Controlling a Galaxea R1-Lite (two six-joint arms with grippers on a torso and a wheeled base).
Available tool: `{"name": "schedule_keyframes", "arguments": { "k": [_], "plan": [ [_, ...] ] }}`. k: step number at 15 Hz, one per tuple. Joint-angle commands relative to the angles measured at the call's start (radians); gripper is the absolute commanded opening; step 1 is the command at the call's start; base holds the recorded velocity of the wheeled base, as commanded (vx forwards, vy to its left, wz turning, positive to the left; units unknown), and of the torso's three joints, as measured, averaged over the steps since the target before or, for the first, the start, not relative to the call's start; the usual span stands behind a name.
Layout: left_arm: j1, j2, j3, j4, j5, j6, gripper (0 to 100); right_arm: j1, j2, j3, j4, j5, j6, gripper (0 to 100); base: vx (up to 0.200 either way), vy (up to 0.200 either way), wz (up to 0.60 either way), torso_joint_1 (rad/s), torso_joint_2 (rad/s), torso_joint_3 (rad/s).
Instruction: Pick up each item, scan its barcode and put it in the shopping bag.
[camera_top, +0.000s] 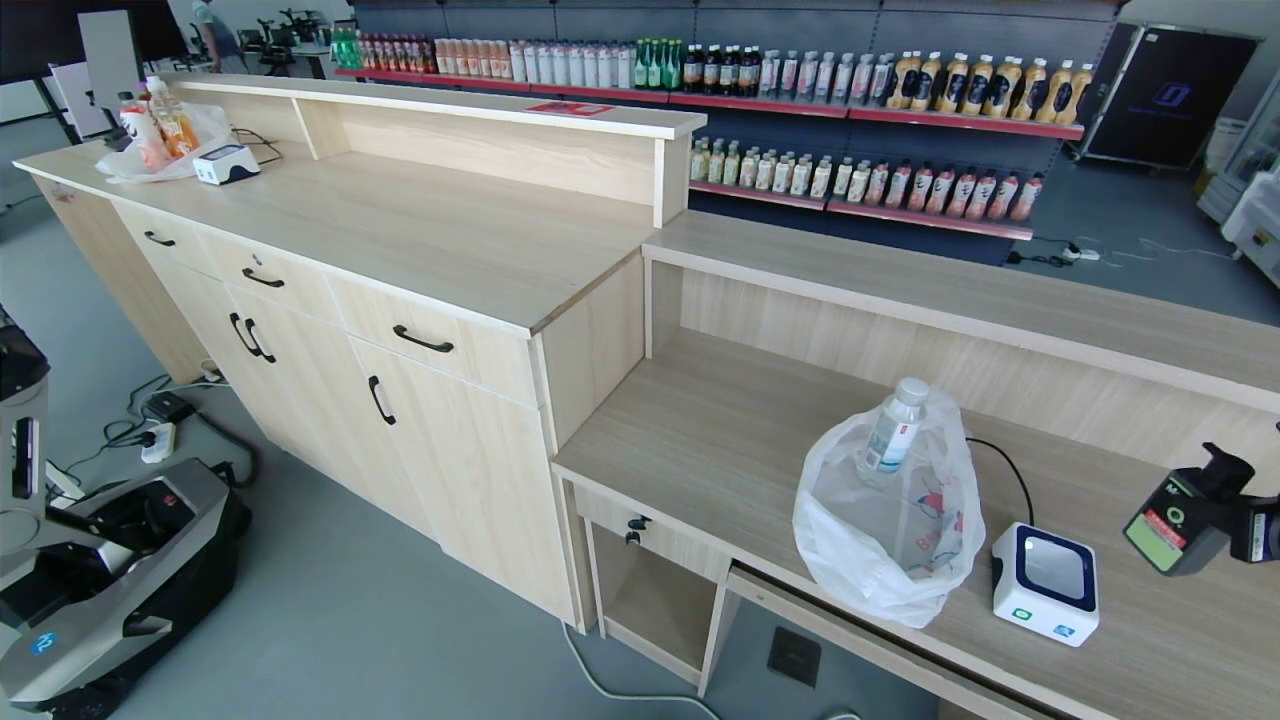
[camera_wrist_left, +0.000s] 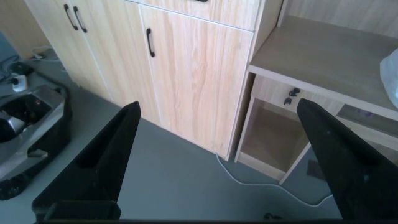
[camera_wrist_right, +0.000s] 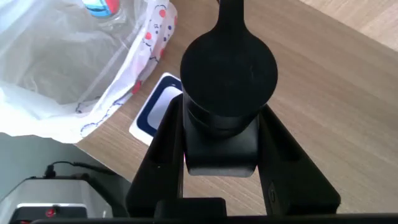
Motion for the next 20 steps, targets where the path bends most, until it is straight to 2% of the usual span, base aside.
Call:
{"name": "schedule_keyframes", "arguments": {
  "k": [1, 5, 6, 7, 8, 11, 12, 14, 17, 20],
  "plan": [
    [0.001, 0.0, 0.0, 0.0, 0.0, 0.0, 100, -0.019, -0.146, 0.051, 0.004, -0.111, -0.126, 0, 0.0, 0.0, 0.0, 0.0, 0.0, 0.0],
    [0.001, 0.0, 0.0, 0.0, 0.0, 0.0, 100, -0.072, -0.247, 0.117, -0.016, -0.111, -0.313, 0, 0.0, 0.0, 0.0, 0.0, 0.0, 0.0],
    [0.001, 0.0, 0.0, 0.0, 0.0, 0.0, 100, -0.073, -0.255, 0.118, -0.013, -0.102, -0.325, 0, 0.0, 0.0, 0.0, 0.0, 0.0, 0.0],
    [0.001, 0.0, 0.0, 0.0, 0.0, 0.0, 100, -0.073, -0.258, 0.118, -0.001, -0.042, -0.325, 0, 0.0, 0.0, 0.0, 0.0, 0.0, 0.0],
    [0.001, 0.0, 0.0, 0.0, 0.0, 0.0, 100, -0.072, -0.258, 0.121, -0.001, -0.01, -0.353, 0, 0.0, 0.0, 0.6, 0.007, 0.0, 0.007],
    [0.001, 0.0, 0.0, 0.0, 0.0, 0.0, 100, -0.045, -0.253, 0.129, -0.005, -0.002, -0.396, 0, 0.0, 0.0, 0.6, -0.007, 0.01, -0.001],
    [0.001, 0.0, 0.0, 0.0, 0.0, 0.0, 100, -0.038, -0.244, 0.127, -0.002, 0.038, -0.394, 0, 0.0, 0.0, 0.6, 0.002, 0.0, -0.002],
    [0.001, 0.0, 0.0, 0.0, 0.0, 0.0, 100, -0.036, -0.153, 0.124, 0.004, 0.199, -0.411, 0, 0.0, 0.0, 0.3, 0.009, 0.0, -0.001],
    [0.001, 0.0, 0.0, 0.0, 0.0, 0.0, 100, -0.012, -0.011, 0.109, -0.001, 0.224, -0.566, 0, 0.0, 0.0, 0.0, 0.0, 0.0, 0.0],
    [0.001, 0.0, 0.0, 0.0, 0.0, 0.0, 100, 0.039, 0.113, 0.095, 0.004, 0.25, -0.574, 0, 0.0, 0.0, 0.0, 0.0, 0.0, 0.0]
  ]
}}
